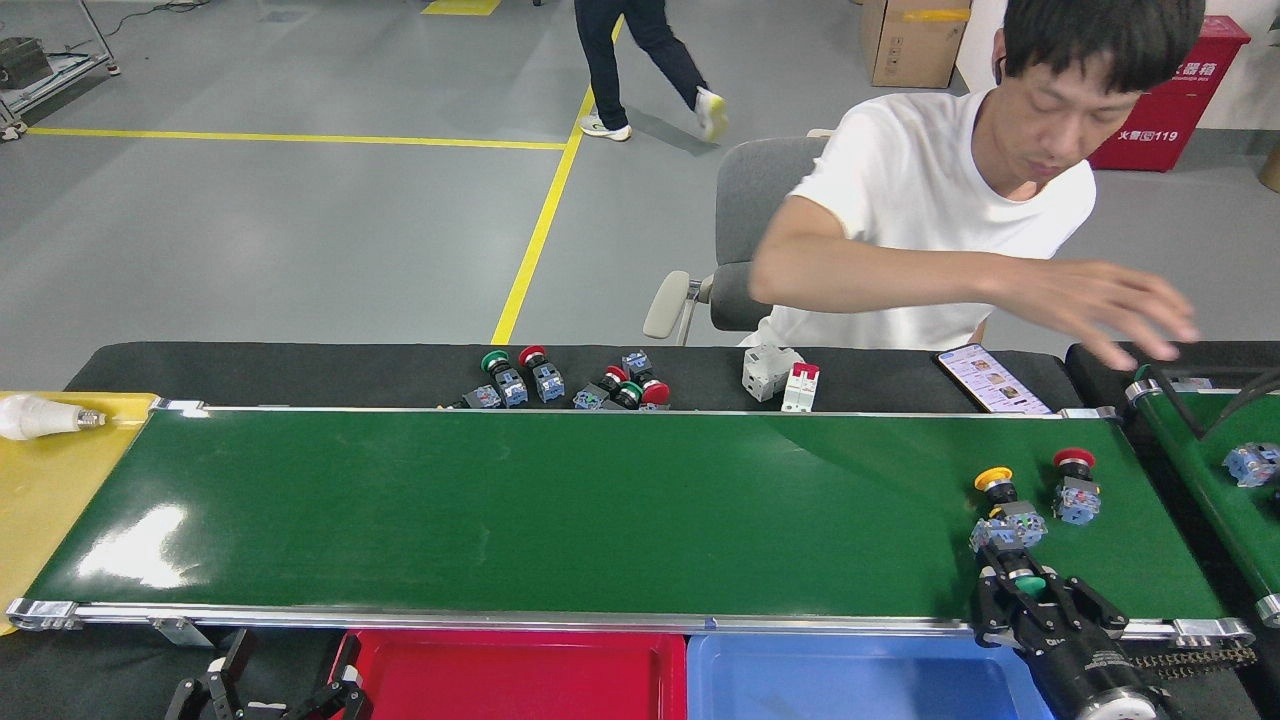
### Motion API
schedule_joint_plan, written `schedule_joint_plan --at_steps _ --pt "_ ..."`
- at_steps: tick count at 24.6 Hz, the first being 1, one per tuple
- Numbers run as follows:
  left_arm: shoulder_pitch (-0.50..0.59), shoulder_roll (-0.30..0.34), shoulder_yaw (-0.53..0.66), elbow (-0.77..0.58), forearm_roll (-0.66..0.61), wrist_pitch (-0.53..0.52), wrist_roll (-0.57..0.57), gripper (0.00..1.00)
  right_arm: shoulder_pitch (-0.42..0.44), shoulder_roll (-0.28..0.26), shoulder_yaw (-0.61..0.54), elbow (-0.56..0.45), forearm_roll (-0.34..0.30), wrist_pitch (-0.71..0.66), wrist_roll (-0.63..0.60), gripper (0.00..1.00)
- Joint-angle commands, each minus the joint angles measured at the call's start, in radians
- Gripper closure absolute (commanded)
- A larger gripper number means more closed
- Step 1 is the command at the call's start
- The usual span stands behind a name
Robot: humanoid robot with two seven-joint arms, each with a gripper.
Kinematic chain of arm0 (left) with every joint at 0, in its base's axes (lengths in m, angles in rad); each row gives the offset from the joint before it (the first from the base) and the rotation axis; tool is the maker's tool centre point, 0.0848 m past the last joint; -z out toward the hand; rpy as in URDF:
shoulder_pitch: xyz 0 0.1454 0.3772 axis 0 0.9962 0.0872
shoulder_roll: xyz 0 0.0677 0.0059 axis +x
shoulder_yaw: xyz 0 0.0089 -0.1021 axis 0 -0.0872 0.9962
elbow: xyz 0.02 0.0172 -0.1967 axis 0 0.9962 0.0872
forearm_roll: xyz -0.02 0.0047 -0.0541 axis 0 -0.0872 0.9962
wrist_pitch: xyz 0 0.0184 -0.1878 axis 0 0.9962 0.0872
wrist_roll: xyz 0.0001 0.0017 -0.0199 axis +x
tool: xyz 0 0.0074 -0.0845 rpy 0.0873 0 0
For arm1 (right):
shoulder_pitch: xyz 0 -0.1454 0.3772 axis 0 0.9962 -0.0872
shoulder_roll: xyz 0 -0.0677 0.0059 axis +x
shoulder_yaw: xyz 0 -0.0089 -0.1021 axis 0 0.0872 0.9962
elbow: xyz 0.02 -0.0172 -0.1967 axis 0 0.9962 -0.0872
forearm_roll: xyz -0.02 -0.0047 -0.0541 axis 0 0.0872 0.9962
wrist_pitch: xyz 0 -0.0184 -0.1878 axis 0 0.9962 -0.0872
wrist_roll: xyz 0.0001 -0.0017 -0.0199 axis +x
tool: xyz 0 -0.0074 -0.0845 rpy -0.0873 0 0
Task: Pick switch part from conveyor to tray
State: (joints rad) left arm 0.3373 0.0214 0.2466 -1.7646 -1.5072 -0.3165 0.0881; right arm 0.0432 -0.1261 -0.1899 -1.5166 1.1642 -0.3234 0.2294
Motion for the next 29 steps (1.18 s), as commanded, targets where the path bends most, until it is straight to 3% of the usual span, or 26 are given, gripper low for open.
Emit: schedule_joint_plan --at_steps 1,4,7,13,14,15,16,17,19,25,29 --pt "-0.003 -0.017 0.006 -0.012 0.004 -0.007 0.004 0.00 -0.002 -0.006 -0.003 -0.048 -0.057 -0.140 0.025 0.98" --pt "-0.003 -0.024 0.006 -0.012 0.002 0.053 0.002 0.00 0.026 0.000 -0.003 -0.125 -0.138 -0.279 0.041 0.97" --pt "-0.003 -0.026 -0.001 -0.012 -0.001 0.071 0.001 0.00 0.061 0.036 0.061 -0.160 -0.155 -0.462 0.053 0.97" --pt "-0.009 -0.032 -0.036 -0.012 -0.004 0.096 -0.001 0.00 0.101 0.060 0.357 -0.149 -0.143 -0.462 0.068 0.91" --pt "-0.012 -0.032 -0.044 -0.012 -0.004 0.096 -0.001 0.00 0.099 0.080 0.415 -0.137 -0.124 -0.462 0.068 0.78" --pt "-0.012 -0.031 -0.046 -0.013 -0.004 0.096 -0.001 0.00 0.095 0.100 0.446 -0.128 -0.098 -0.462 0.068 0.55" --pt "-0.012 -0.031 -0.044 -0.013 -0.004 0.096 -0.001 0.00 0.090 0.131 0.455 -0.123 -0.063 -0.462 0.068 0.07" --pt "-0.011 -0.029 -0.044 -0.013 -0.004 0.096 -0.001 0.00 0.081 0.155 0.458 -0.123 -0.032 -0.462 0.068 0.03" --pt "-0.011 -0.029 -0.044 -0.013 -0.004 0.096 0.001 0.00 0.072 0.181 0.458 -0.123 0.011 -0.462 0.068 0.02" --pt "-0.006 -0.031 -0.036 -0.012 -0.004 0.096 0.007 0.00 0.030 0.189 0.403 -0.151 0.011 -0.444 0.064 0.02" --pt "-0.006 -0.031 -0.036 -0.013 -0.004 0.096 0.010 0.00 0.009 0.194 0.213 -0.191 0.012 -0.227 0.060 0.02"
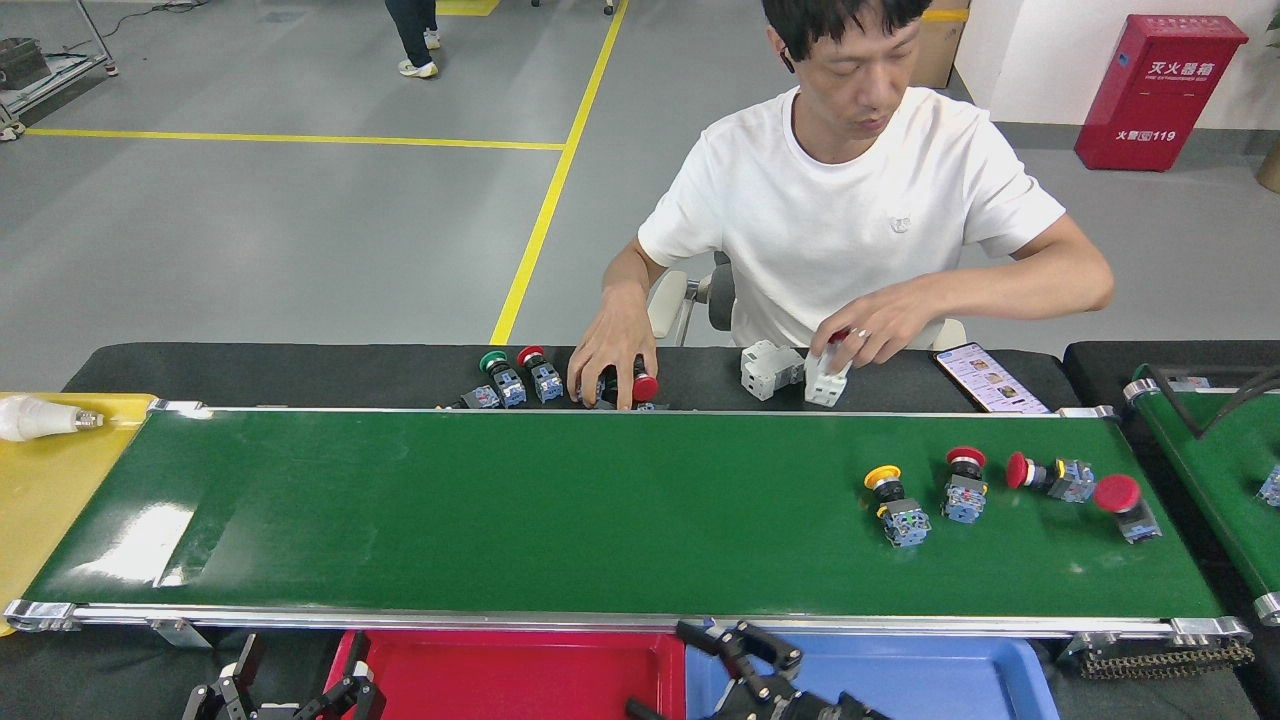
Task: Pick switch part from conveyor to tray
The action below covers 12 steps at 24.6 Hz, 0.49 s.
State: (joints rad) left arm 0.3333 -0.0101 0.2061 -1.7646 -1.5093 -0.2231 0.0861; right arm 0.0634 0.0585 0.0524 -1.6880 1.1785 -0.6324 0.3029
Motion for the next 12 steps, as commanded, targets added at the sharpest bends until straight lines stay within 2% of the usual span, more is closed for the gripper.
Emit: schedule_joint_plan --at_steps 1,4,8,12 --pt "-0.002 0.001 0.004 -0.013 -0.002 0.002 0.012 0.00 -0.011 0.009 -0.068 -0.027 -0.002 0.140 -0.014 0.03" --pt "0.000 0.002 0.006 -0.012 -0.002 0.002 0.012 0.00 0.002 0.001 -0.184 -0.071 0.000 0.279 -0.051 0.03" --pt "-0.003 0.004 0.004 -0.012 -0.002 -0.001 0.012 0.00 0.064 0.001 -0.322 -0.079 0.010 0.315 -0.217 0.03" --pt "-0.008 0.004 0.007 -0.012 -0.002 0.001 0.011 0.00 0.164 -0.003 -0.345 -0.081 0.023 0.355 -0.246 0.02"
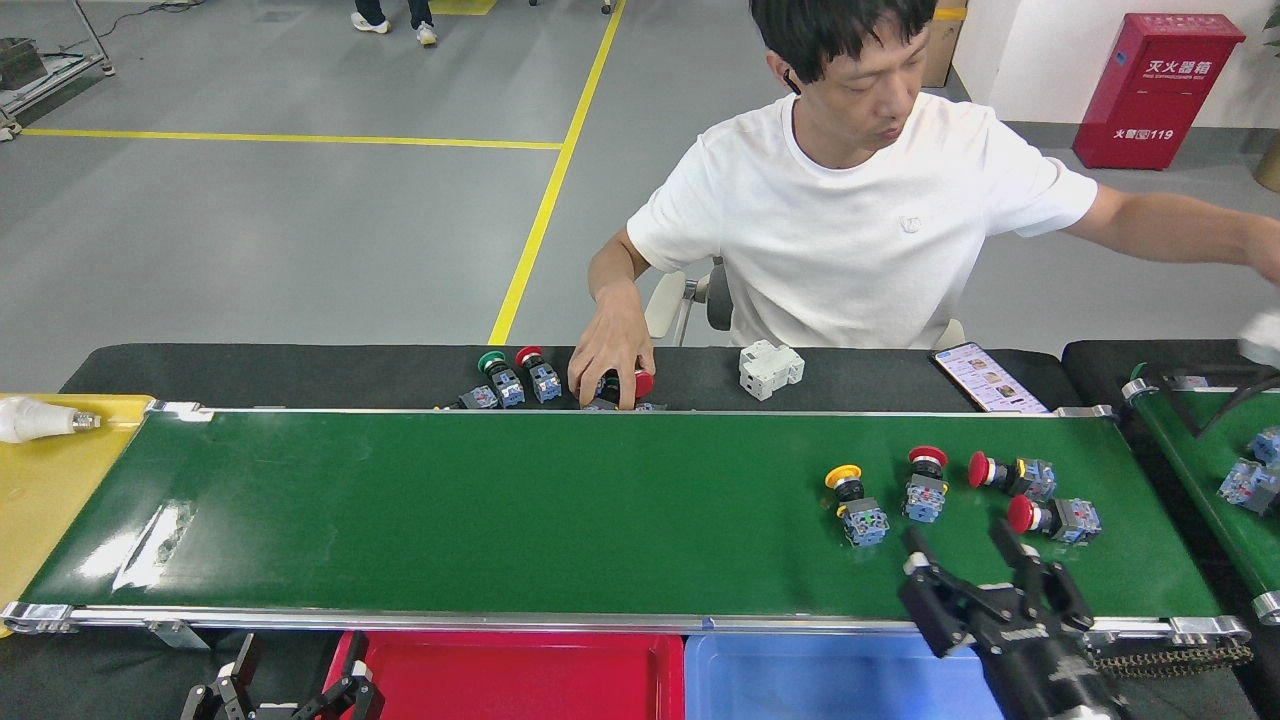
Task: Pick switch part from conveyor to tray
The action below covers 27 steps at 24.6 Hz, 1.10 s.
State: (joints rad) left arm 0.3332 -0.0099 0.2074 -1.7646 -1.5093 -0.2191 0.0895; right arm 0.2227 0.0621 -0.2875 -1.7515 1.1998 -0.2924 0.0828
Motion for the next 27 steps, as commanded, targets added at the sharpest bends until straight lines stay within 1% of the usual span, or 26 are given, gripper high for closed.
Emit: schedule_joint_plan --at_steps 1,3,4,6,9,11,13,15,16,19,22,25,27 --pt "-0.008 0.004 0.007 -0.012 -0.002 -0.003 0.007 0.00 0.021 -0.010 -0.006 -0.017 0.001 0.013 -0.028 0.02" --pt "-0.008 0.004 0.012 -0.012 -0.002 -0.003 0.007 0.00 0.061 -0.013 -0.006 -0.017 0.001 0.013 -0.034 0.02" --pt "-0.008 0.004 0.010 -0.012 -0.002 -0.003 0.007 0.00 0.064 -0.013 -0.006 -0.017 0.001 0.013 -0.034 0.02" --pt "-0.008 0.002 0.003 -0.013 0.000 -0.003 0.007 0.00 0.063 -0.011 -0.004 -0.016 0.004 0.024 -0.032 0.02" --pt "-0.009 0.001 -0.002 -0.013 0.000 -0.003 0.006 0.00 0.032 -0.010 -0.004 -0.011 0.030 0.050 -0.025 0.02" --pt "-0.008 0.001 -0.002 -0.012 0.000 -0.003 0.006 0.00 -0.012 -0.019 0.001 0.027 0.069 0.090 -0.020 0.02" --pt "-0.008 0.001 -0.002 -0.013 -0.002 -0.003 0.006 0.00 -0.077 -0.025 0.005 0.081 0.113 0.121 -0.002 0.02" --pt "-0.008 0.001 -0.002 -0.013 0.000 -0.003 0.006 0.00 -0.148 -0.022 0.027 0.136 0.185 0.167 0.025 0.02" --pt "-0.006 0.001 -0.002 -0.013 -0.002 -0.003 0.006 0.00 -0.174 -0.024 0.051 0.158 0.208 0.197 0.026 0.02" --pt "-0.008 0.001 0.000 -0.012 0.000 -0.003 0.006 0.00 -0.226 -0.028 0.137 0.227 0.219 0.298 0.026 0.02" --pt "-0.006 0.001 -0.002 -0.013 -0.002 -0.003 0.004 0.00 -0.302 -0.030 0.248 0.314 0.219 0.389 0.026 0.02" --pt "-0.006 0.004 -0.002 -0.013 -0.002 -0.003 0.004 0.00 -0.359 -0.030 0.291 0.366 0.218 0.464 0.026 0.02" --pt "-0.005 0.010 -0.003 -0.013 0.000 -0.005 0.004 0.00 -0.375 -0.031 0.292 0.382 0.218 0.466 0.025 0.02"
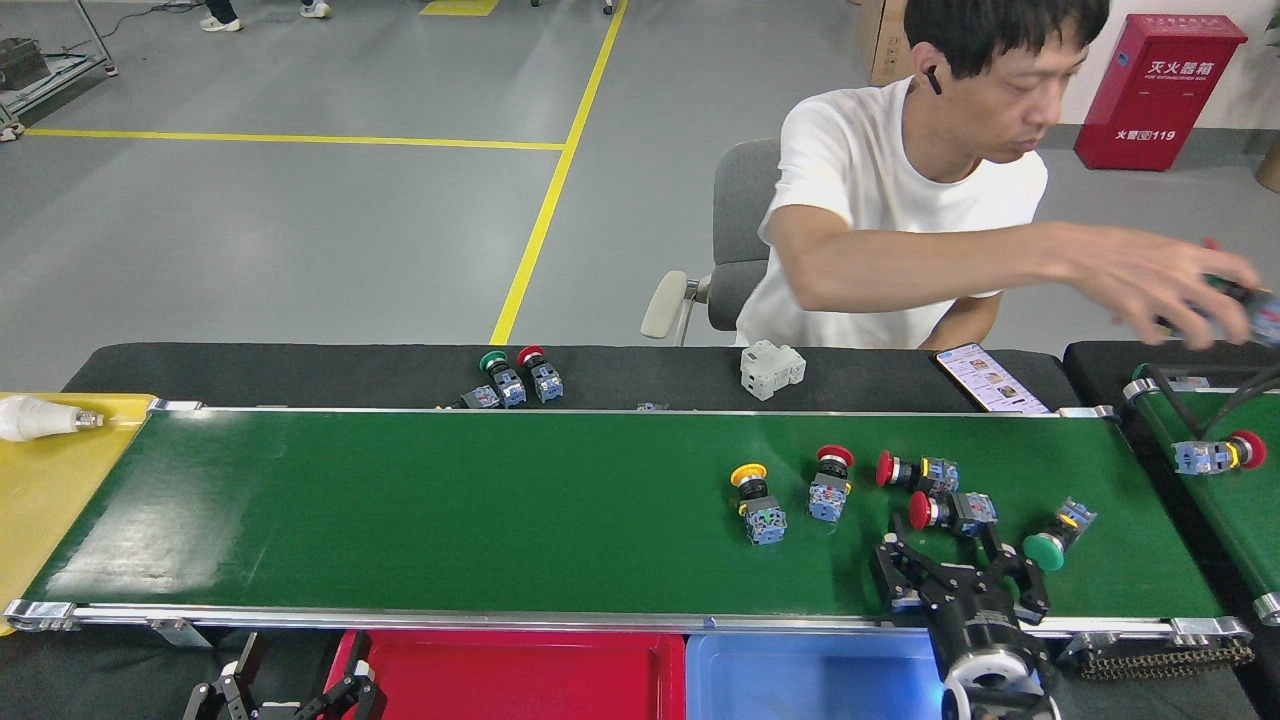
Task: Pick switch part from conveyor to tray
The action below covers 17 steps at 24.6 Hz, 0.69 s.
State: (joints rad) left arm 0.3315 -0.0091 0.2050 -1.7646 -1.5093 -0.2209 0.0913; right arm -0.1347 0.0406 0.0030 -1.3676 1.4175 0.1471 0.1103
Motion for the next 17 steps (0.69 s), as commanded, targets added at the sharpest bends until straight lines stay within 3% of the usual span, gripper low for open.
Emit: schedule_joint_plan --at_steps 1,9,10,11,13,17 --pt "-0.003 0.012 -0.004 -0.013 0.000 -0.008 0.002 0.00 -0.026 -0.008 0.002 0.008 0.000 0.029 -0.003 0.02" --pt "-0.052 0.061 -0.176 -0.013 -0.003 -0.012 -0.010 0.00 -0.074 0.001 0.045 0.071 -0.002 0.034 -0.001 0.02" --pt "-0.072 0.070 -0.199 -0.012 -0.003 -0.012 -0.022 0.00 -0.077 0.001 0.060 0.082 -0.002 0.034 -0.001 0.06" --pt "-0.109 0.080 -0.229 -0.012 -0.003 -0.012 -0.053 0.00 -0.083 -0.001 0.078 0.093 -0.005 0.032 0.000 0.25" --pt "-0.149 0.089 -0.269 -0.010 -0.015 -0.012 -0.094 0.00 -0.094 -0.007 0.100 0.107 -0.009 0.025 0.002 0.49" --pt "-0.232 0.066 -0.395 0.008 -0.152 -0.009 -0.117 0.00 -0.112 -0.007 0.107 0.091 -0.022 0.006 0.005 0.54"
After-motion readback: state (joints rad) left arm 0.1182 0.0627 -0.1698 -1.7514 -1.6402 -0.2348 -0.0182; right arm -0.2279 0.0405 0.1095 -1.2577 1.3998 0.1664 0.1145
